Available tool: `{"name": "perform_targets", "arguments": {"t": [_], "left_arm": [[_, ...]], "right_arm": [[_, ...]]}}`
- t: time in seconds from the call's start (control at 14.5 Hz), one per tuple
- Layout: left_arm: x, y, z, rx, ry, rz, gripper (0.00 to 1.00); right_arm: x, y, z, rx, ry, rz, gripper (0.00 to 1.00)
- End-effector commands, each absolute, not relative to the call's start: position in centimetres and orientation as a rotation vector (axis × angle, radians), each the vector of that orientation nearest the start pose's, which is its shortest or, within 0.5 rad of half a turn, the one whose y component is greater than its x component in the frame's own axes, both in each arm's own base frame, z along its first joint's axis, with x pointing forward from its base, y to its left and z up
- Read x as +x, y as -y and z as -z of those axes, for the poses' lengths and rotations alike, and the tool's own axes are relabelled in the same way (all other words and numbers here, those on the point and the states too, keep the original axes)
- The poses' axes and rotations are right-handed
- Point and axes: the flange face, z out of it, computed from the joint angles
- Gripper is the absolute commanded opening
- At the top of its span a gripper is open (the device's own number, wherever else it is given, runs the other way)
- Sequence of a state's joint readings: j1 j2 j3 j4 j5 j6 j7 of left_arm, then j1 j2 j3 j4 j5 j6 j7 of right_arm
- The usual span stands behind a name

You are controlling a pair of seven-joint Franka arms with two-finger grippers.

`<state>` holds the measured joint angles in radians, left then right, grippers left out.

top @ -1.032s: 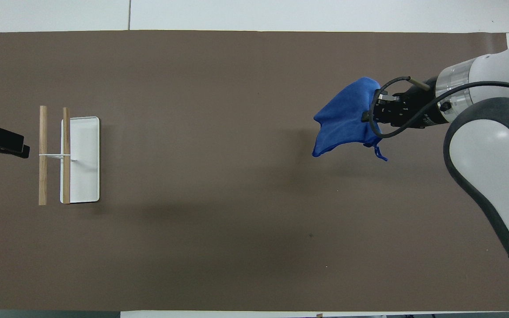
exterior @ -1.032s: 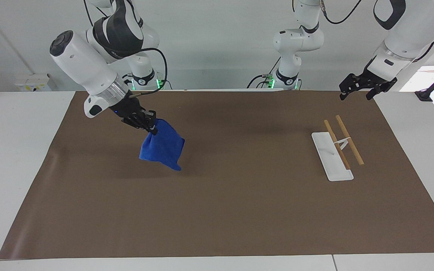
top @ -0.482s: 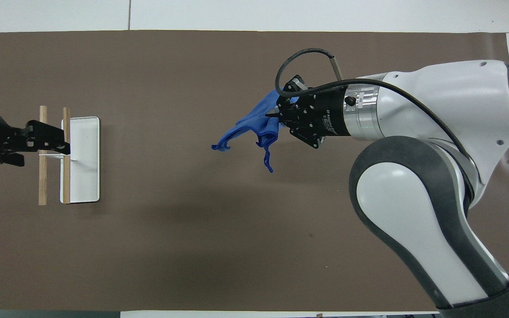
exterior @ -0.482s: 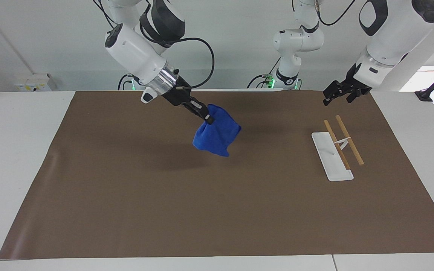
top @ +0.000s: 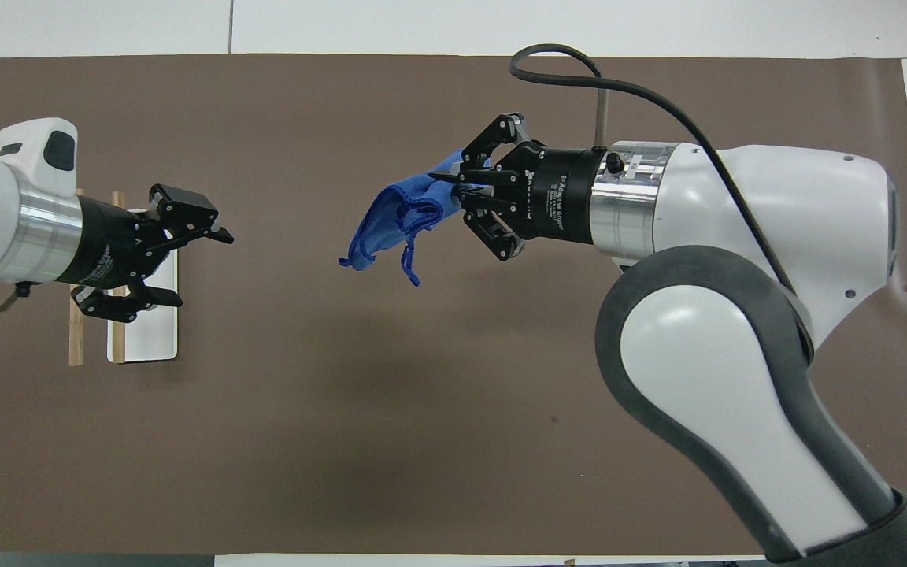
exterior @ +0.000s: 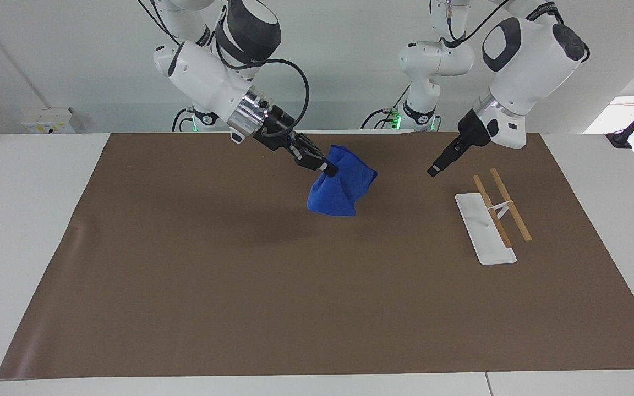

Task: Right arm passes towel to left arm to hang
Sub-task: 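Bring the towel to the left gripper and close the left gripper on it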

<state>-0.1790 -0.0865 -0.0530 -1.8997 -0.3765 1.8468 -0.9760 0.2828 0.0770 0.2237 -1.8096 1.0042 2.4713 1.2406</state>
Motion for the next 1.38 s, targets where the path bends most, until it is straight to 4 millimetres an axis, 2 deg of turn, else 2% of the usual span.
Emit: {"name": "perform_targets", "arguments": {"t": [0.0, 0.14, 0.21, 0.34, 0.48, 0.62, 0.69, 0.76, 0.83, 0.96, 1.03, 1.31], "left_arm": [[51.3, 17.3, -53.5, -3.003, 1.743, -0.373, 1.0], [51.4, 19.7, -52.7, -2.97, 1.82, -0.4, 1.0], [52.1, 20.3, -52.1, -2.894, 1.966, -0.389, 1.0], [53.0, 22.0, -51.1, -2.808, 2.141, -0.409, 1.0], [53.3, 23.4, -50.0, -2.78, 2.193, -0.444, 1.0], [54.4, 23.9, -49.4, -2.681, 2.35, -0.453, 1.0], [54.8, 24.1, -49.1, -2.635, 2.408, -0.482, 1.0], [55.0, 24.1, -49.3, -2.617, 2.427, -0.507, 1.0], [55.0, 24.2, -49.4, -2.6, 2.427, -0.534, 0.85], [55.3, 23.8, -50.1, -2.599, 2.443, -0.529, 0.07], [55.4, 23.7, -50.3, -2.601, 2.447, -0.527, 0.0], [55.4, 22.8, -51.3, -2.611, 2.456, -0.511, 0.0]], "right_arm": [[53.7, -32.9, -56.1, -1.592, -1.435, -0.369, 0.0], [53.4, -33.5, -55.9, -1.585, -1.443, -0.369, 0.0], [53.4, -33.4, -55.6, -1.587, -1.447, -0.371, 0.0], [53.4, -33.4, -55.6, -1.585, -1.448, -0.37, 0.0], [53.4, -33.4, -55.6, -1.585, -1.448, -0.37, 0.0], [53.2, -33.8, -55.7, -1.583, -1.451, -0.377, 0.0], [52.7, -34.6, -55.7, -1.589, -1.44, -0.38, 0.0], [52.8, -34.5, -55.8, -1.573, -1.445, -0.362, 0.0], [52.8, -34.5, -55.8, -1.568, -1.447, -0.355, 0.0], [52.8, -34.6, -55.7, -1.57, -1.448, -0.357, 0.0], [52.8, -34.5, -55.7, -1.568, -1.448, -0.355, 0.0], [52.8, -34.5, -55.5, -1.571, -1.448, -0.353, 0.0]]}}
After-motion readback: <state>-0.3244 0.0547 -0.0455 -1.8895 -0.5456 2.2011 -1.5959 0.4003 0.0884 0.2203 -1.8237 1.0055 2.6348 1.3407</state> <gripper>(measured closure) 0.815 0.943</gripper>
